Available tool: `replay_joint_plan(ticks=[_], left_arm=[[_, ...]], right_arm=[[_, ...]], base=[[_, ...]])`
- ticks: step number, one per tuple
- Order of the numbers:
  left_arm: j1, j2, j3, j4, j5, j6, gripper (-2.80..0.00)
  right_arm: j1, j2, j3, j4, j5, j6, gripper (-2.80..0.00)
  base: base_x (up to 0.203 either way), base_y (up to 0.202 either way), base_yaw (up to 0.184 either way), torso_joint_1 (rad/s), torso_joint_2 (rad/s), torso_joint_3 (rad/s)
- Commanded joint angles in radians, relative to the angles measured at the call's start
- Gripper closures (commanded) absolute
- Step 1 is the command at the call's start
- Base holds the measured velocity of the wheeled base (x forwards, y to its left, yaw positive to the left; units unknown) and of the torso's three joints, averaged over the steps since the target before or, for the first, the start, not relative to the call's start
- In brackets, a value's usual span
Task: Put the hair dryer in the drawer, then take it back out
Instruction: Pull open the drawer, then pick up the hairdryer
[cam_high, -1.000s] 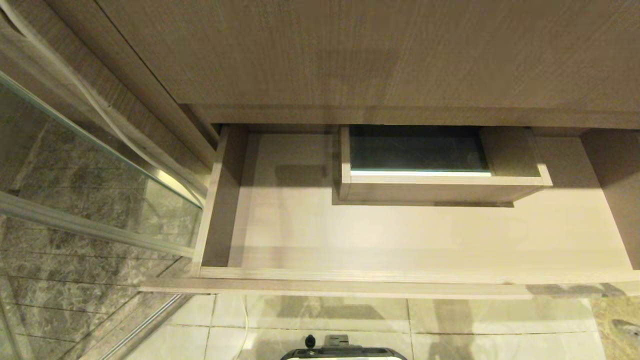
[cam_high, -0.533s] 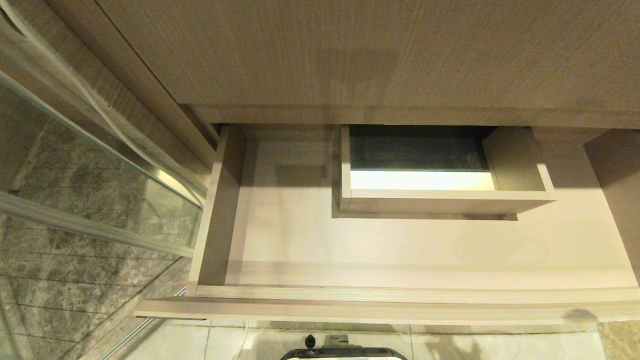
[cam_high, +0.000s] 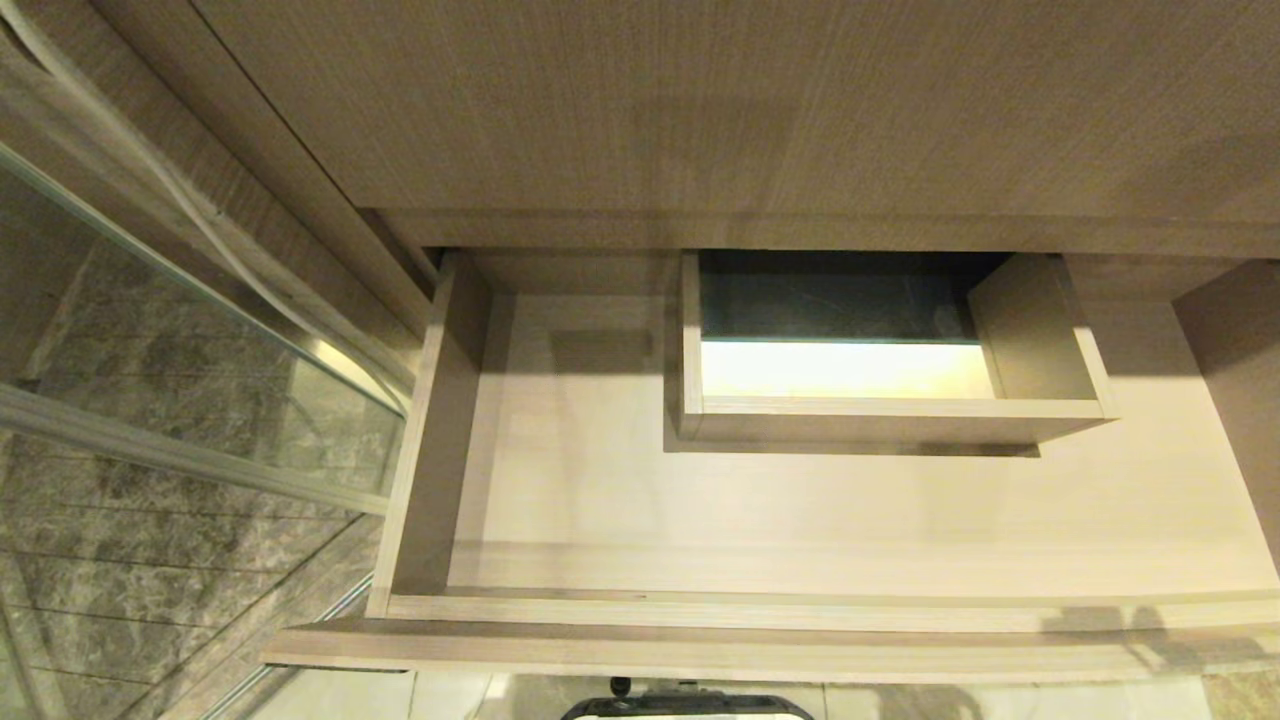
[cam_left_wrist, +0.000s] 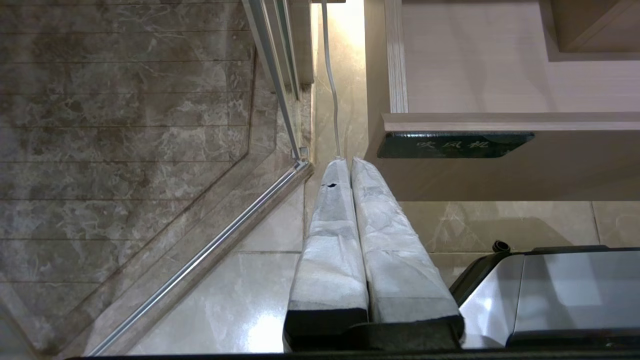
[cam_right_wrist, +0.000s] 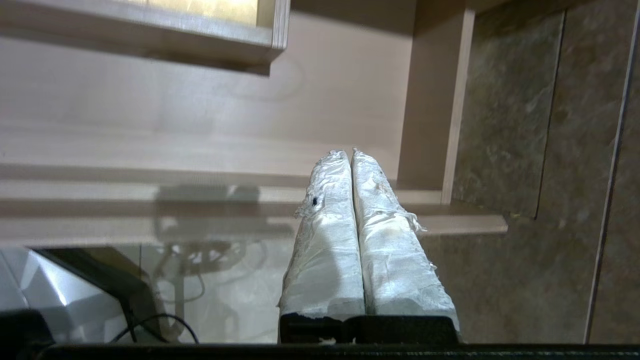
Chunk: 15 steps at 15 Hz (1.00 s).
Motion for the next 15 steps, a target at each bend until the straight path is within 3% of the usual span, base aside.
replay_joint_plan(ticks=[1, 4, 11, 15], left_arm=[[0.0, 0.0, 0.0, 0.0, 0.0, 0.0, 0.0], [0.0, 0.0, 0.0, 0.0, 0.0, 0.0, 0.0], [0.0, 0.0, 0.0, 0.0, 0.0, 0.0, 0.0], [0.0, 0.0, 0.0, 0.0, 0.0, 0.0, 0.0]], right_arm=[[-0.007, 0.042, -0.032, -0.024, 0.0, -0.002, 0.0], [-0.038, 0.043, -0.03, -0.062, 0.0, -0.003, 0.0], [-0.076, 0.003, -0.026, -0.071, -0.001, -0.01, 0.0], [-0.09, 0.0, -0.027, -0.142, -0.002, -0.011, 0.0]], base=[[0.0, 0.0, 0.0, 0.117, -0.04, -0.028], [0.0, 0.0, 0.0, 0.222, -0.21, -0.143], [0.0, 0.0, 0.0, 0.202, -0.52, -0.211], [0.0, 0.0, 0.0, 0.187, -0.49, -0.229]])
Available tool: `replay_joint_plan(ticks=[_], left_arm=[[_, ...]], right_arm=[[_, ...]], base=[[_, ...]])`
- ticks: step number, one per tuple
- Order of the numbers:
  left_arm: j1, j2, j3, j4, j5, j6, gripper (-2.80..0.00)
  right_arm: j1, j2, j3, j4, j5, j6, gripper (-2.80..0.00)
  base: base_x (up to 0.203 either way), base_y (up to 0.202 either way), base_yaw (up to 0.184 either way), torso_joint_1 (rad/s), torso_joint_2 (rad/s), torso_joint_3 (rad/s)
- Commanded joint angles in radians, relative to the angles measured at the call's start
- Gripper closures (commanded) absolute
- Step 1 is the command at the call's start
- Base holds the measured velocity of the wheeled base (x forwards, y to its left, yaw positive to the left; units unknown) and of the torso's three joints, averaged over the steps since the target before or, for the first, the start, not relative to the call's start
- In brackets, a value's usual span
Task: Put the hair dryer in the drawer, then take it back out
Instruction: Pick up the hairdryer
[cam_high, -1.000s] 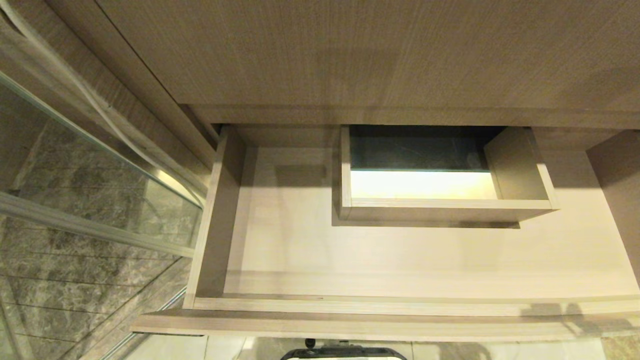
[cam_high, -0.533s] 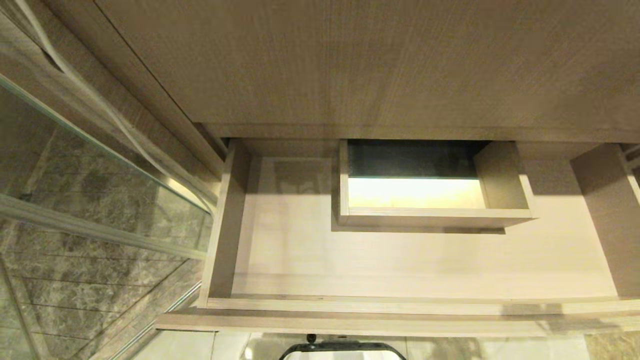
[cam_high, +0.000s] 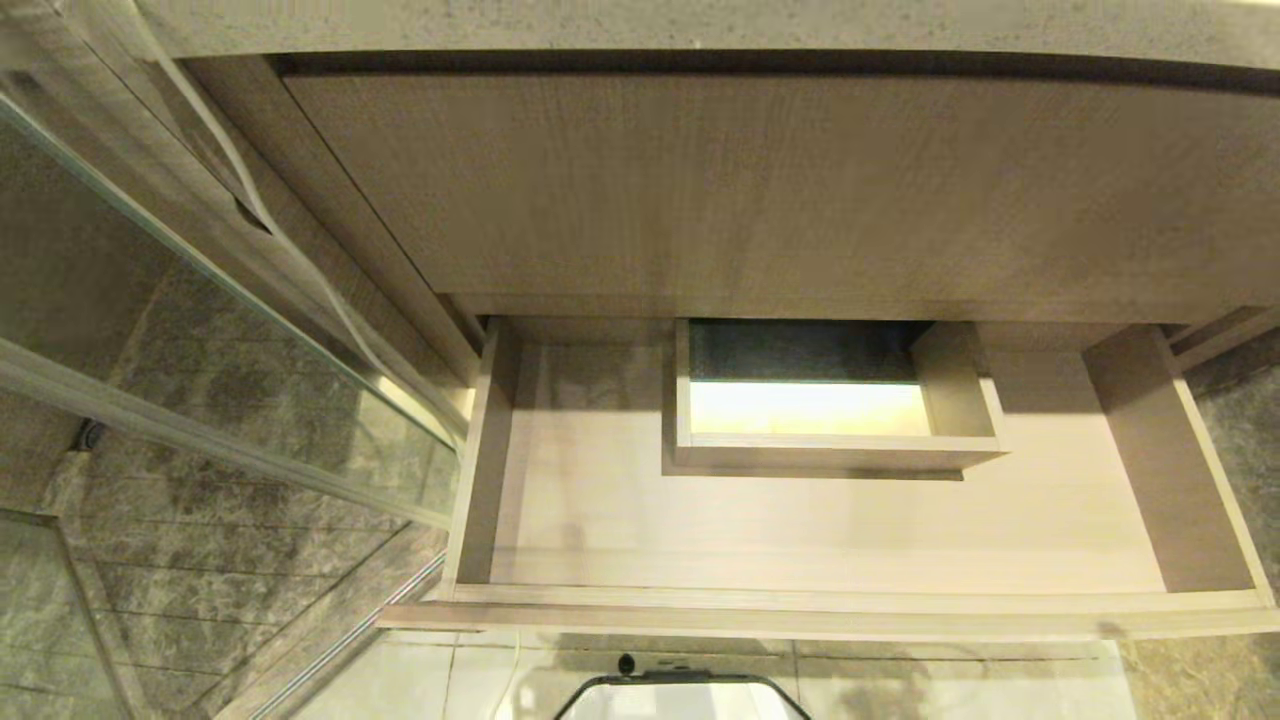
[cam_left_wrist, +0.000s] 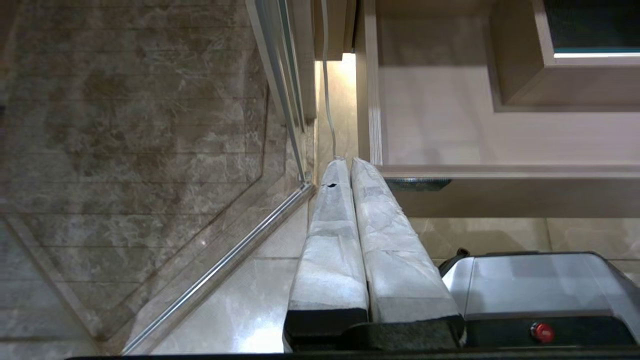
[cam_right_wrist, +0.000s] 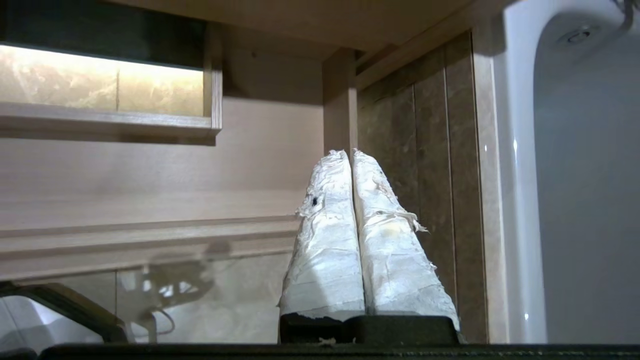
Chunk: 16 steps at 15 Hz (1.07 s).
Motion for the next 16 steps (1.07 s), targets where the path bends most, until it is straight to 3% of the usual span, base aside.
replay_joint_plan(ticks=[1, 16], left_arm=[[0.0, 0.0, 0.002, 0.0, 0.0, 0.0, 0.0], [0.0, 0.0, 0.0, 0.0, 0.0, 0.0, 0.0]], right_arm=[[-0.008, -0.001, 0.006, -0.045, -0.001, -0.003, 0.0], [-0.037, 0.025, -0.071, -0.12, -0.002, 0.004, 0.0]], base=[[0.0, 0.0, 0.0, 0.451, -0.49, -0.238], [0.0, 0.0, 0.0, 0.299, -0.54, -0.262]])
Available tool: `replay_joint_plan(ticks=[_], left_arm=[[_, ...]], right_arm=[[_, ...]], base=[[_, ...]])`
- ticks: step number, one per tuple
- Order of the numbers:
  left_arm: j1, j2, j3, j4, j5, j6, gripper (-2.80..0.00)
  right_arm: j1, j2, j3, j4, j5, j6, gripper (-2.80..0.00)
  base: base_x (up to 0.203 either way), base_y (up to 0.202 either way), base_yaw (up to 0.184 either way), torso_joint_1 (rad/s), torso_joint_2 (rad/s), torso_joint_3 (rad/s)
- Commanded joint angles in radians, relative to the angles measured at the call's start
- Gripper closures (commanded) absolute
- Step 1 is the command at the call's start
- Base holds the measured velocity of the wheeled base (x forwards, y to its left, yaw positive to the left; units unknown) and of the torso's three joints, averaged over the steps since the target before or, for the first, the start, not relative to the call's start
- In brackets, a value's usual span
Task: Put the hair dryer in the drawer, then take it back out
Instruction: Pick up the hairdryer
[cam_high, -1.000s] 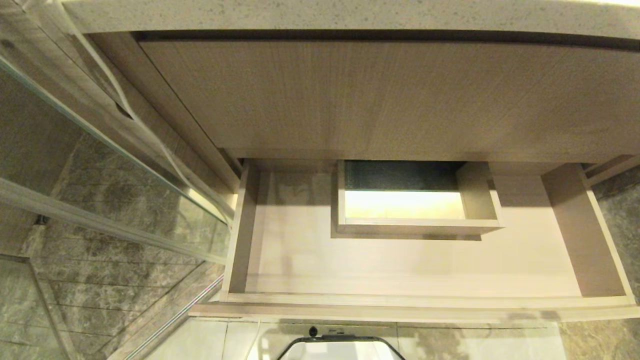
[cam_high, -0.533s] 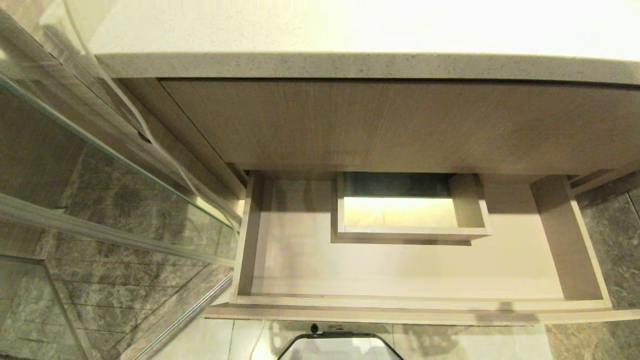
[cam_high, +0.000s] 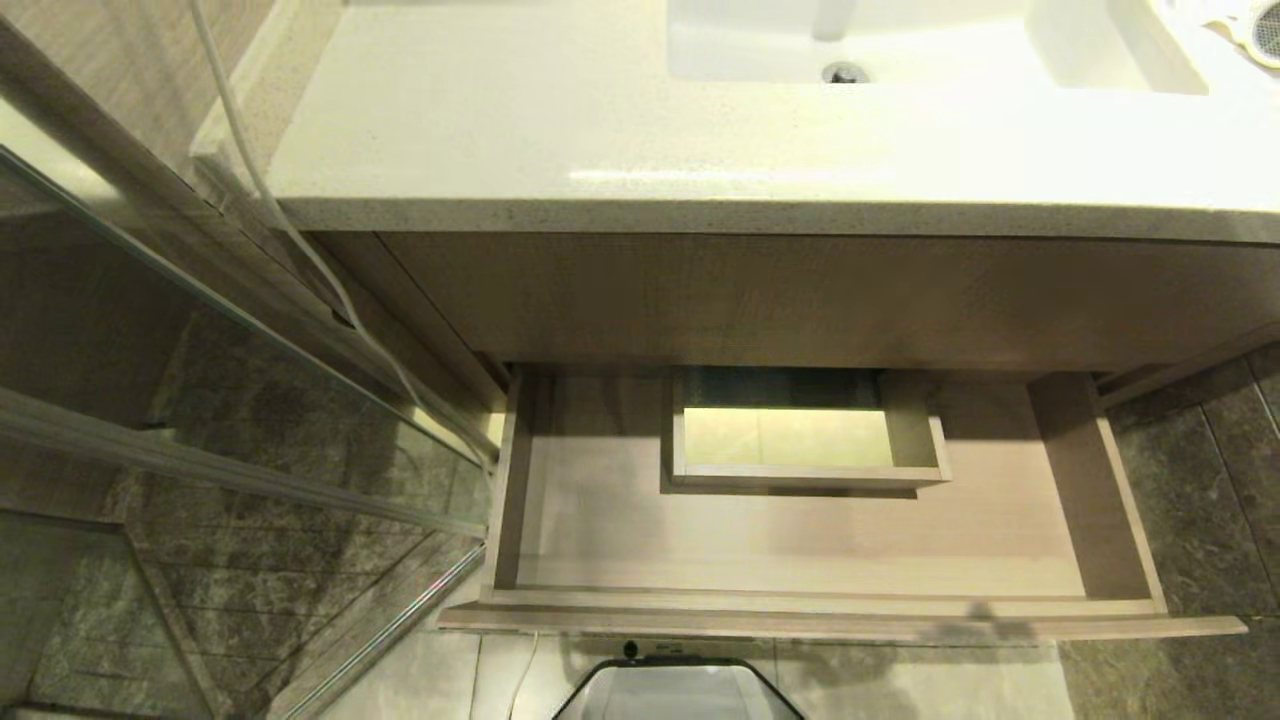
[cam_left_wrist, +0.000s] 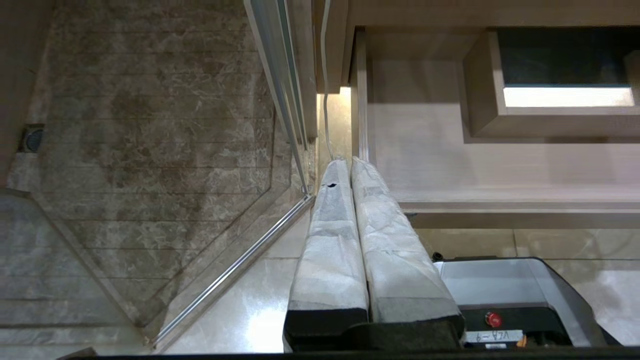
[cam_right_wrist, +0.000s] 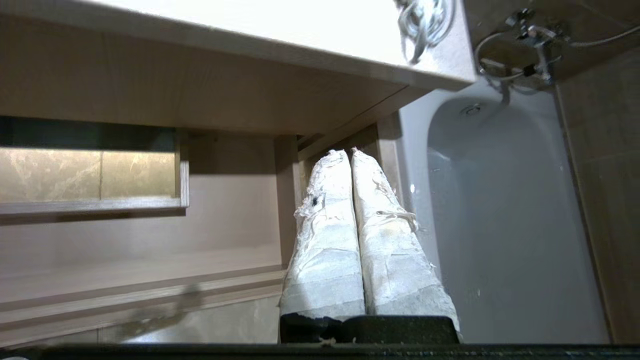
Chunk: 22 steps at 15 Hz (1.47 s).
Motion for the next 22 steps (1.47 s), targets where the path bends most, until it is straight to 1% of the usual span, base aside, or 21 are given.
replay_joint_plan(ticks=[1, 9, 10, 12, 13, 15, 22], left_arm=[[0.0, 0.0, 0.0, 0.0, 0.0, 0.0, 0.0], [0.0, 0.0, 0.0, 0.001, 0.0, 0.0, 0.0], [-0.001, 0.0, 0.0, -0.001, 0.0, 0.0, 0.0], [-0.001, 0.0, 0.0, 0.001, 0.0, 0.0, 0.0], [-0.001, 0.0, 0.0, -0.001, 0.0, 0.0, 0.0], [0.0, 0.0, 0.0, -0.001, 0.0, 0.0, 0.0], [0.0, 0.0, 0.0, -0.001, 0.0, 0.0, 0.0]], right_arm=[[0.0, 0.008, 0.0, -0.018, 0.0, -0.003, 0.0], [-0.002, 0.009, -0.009, -0.014, -0.001, -0.003, 0.0], [-0.003, 0.009, -0.009, -0.005, -0.016, -0.003, 0.0], [-0.003, 0.009, -0.007, -0.004, -0.072, -0.001, 0.0], [-0.003, 0.009, -0.007, -0.004, -0.074, -0.001, 0.0], [-0.003, 0.009, -0.007, -0.006, -0.074, -0.001, 0.0], [-0.002, 0.002, -0.004, -0.009, -0.075, -0.004, 0.0]], base=[[0.0, 0.0, 0.0, 0.315, -0.6, -0.3], [0.0, 0.0, 0.0, 0.201, -0.4, -0.194], [0.0, 0.0, 0.0, 0.066, -0.11, -0.046], [0.0, 0.0, 0.0, 0.006, -0.01, -0.007], [0.0, 0.0, 0.0, 0.0, 0.0, 0.0], [0.004, 0.003, -0.107, 0.006, 0.0, 0.0], [0.001, 0.008, -0.167, 0.001, 0.0, 0.003]])
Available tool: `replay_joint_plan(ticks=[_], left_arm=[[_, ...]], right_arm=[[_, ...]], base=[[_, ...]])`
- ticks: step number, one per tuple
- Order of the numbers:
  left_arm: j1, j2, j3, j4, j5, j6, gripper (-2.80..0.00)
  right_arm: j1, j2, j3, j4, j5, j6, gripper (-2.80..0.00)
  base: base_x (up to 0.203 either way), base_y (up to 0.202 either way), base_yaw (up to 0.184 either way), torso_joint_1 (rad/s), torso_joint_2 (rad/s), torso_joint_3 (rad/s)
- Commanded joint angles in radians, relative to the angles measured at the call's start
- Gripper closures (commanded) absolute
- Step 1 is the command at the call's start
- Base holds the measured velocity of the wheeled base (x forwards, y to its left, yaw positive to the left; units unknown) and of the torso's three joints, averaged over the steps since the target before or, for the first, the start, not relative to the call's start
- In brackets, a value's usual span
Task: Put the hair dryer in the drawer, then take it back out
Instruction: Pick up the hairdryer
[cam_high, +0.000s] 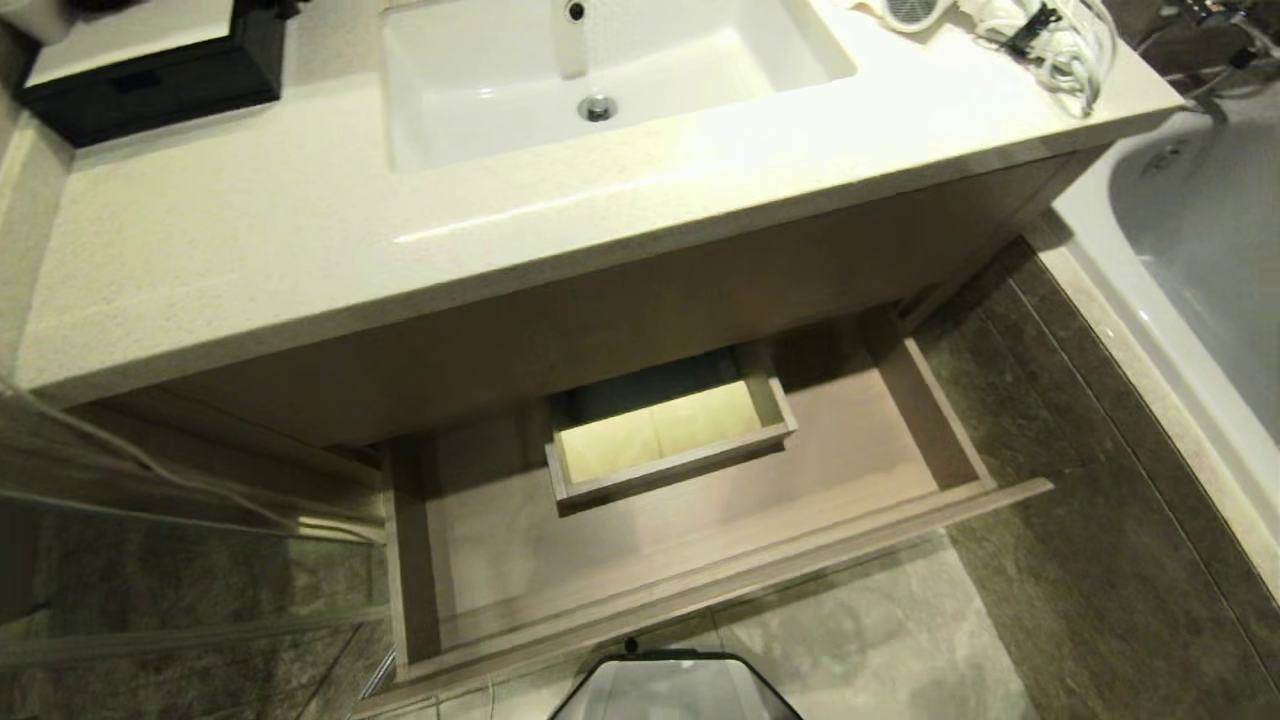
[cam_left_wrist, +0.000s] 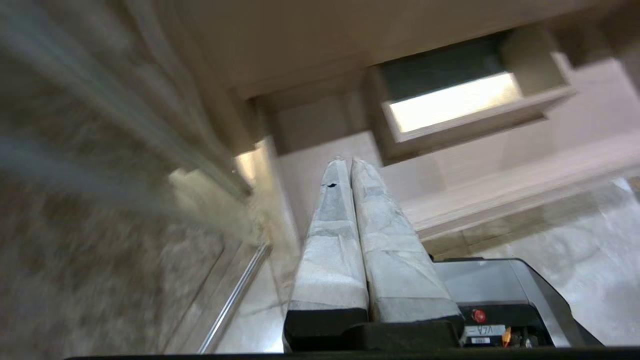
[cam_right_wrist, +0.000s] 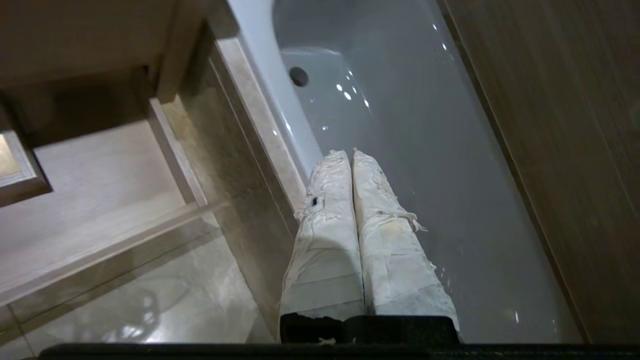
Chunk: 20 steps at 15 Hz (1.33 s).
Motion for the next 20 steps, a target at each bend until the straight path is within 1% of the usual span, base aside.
replay_joint_plan(ticks=[1, 5, 8, 14, 20], left_arm=[[0.0, 0.0, 0.0, 0.0, 0.0, -0.001, 0.0], [0.0, 0.0, 0.0, 0.0, 0.0, -0.001, 0.0], [0.0, 0.0, 0.0, 0.0, 0.0, -0.001, 0.0], [0.0, 0.0, 0.0, 0.0, 0.0, -0.001, 0.0], [0.0, 0.0, 0.0, 0.0, 0.0, -0.001, 0.0]], right_arm=[[-0.001, -0.002, 0.0, 0.006, -0.002, -0.003, 0.0], [-0.001, -0.007, -0.003, 0.004, -0.004, -0.007, 0.0], [0.0, -0.011, -0.003, 0.008, -0.002, -0.01, 0.0], [0.001, -0.017, -0.003, 0.003, -0.004, -0.01, 0.0], [0.001, -0.005, -0.015, 0.005, -0.004, -0.01, 0.0]], base=[[0.004, -0.004, -0.091, 0.009, 0.0, 0.005], [0.0, 0.0, 0.0, 0.0, 0.0, 0.0], [0.0, 0.0, 0.0, 0.156, 0.0, 0.158], [0.0, 0.0, 0.0, 0.283, -0.04, 0.232], [0.0, 0.0, 0.0, 0.325, -0.12, 0.195]])
